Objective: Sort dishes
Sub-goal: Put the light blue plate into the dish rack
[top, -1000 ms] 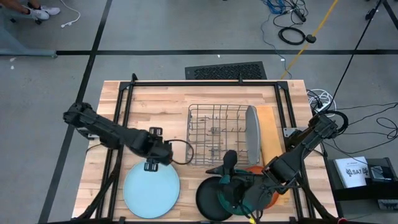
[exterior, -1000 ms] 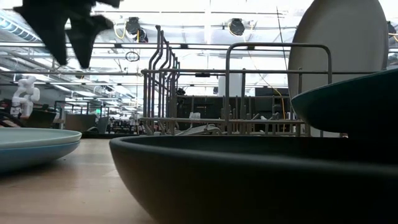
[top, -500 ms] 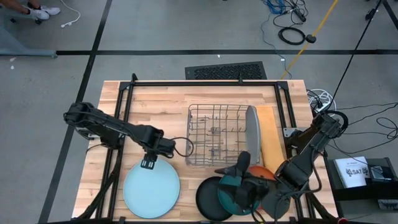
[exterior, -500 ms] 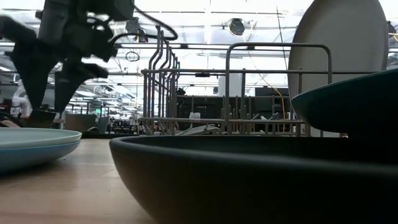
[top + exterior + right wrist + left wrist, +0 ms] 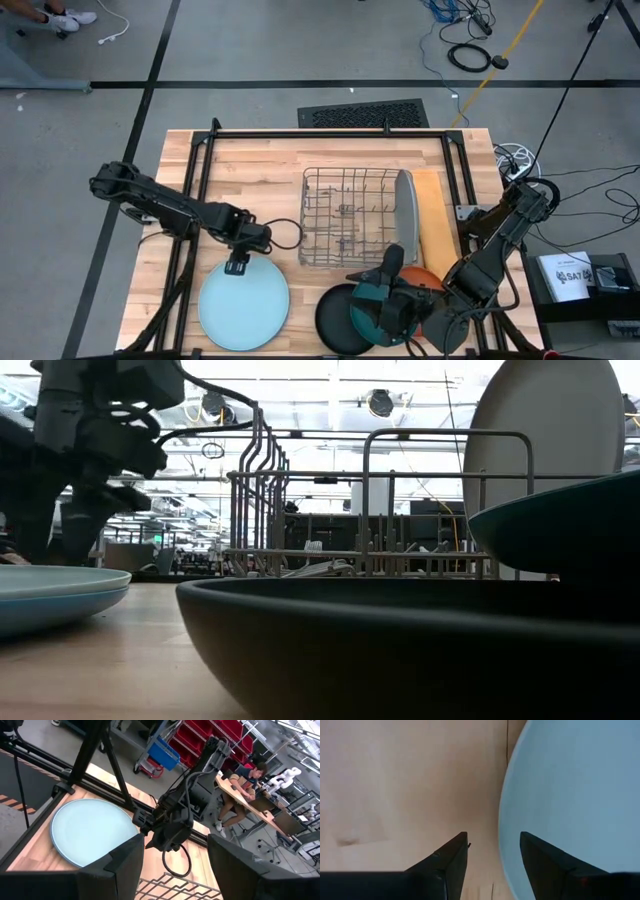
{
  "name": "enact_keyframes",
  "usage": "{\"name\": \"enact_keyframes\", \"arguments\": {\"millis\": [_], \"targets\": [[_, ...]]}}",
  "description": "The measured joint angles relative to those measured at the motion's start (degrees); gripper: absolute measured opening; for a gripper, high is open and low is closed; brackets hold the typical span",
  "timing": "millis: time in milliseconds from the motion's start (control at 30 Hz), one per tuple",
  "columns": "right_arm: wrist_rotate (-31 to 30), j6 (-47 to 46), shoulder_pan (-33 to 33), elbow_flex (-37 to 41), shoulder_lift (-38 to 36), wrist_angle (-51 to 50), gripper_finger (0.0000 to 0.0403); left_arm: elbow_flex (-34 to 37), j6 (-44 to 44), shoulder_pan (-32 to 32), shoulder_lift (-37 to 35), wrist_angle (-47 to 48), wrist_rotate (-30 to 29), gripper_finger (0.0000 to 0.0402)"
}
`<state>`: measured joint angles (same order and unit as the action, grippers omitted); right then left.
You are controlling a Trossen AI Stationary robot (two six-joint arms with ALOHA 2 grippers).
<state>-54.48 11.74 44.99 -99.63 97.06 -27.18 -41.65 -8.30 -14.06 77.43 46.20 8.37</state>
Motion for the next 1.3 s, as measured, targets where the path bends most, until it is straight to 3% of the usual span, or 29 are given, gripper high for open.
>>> {"name": "enact_keyframes", "arguments": {"millis": [333, 767, 1000, 1300], "targets": [[0.0, -0.1, 0.0, 0.0, 0.0, 0.0, 0.0210, 2.0, -1.9, -2.9, 0.2, -2.9, -6.0, 0.0180], [0.1, -0.3, 0.0, 0.0, 0.0, 0.4, 0.0210, 5.9, -3.4, -4.5, 0.1, -8.8, -4.1, 0.0180], [0.1, -0.4, -0.3, 0.0, 0.0, 0.7, 0.0210, 6.6, -6.5, -3.4, 0.1, -6.2, -17.3, 0.0180], [0.4, -1.6, -1.2, 0.0, 0.0, 0.7, 0.0210, 6.8, -12.8, 3.9, 0.3, -2.9, -32.1, 0.0179]]}}
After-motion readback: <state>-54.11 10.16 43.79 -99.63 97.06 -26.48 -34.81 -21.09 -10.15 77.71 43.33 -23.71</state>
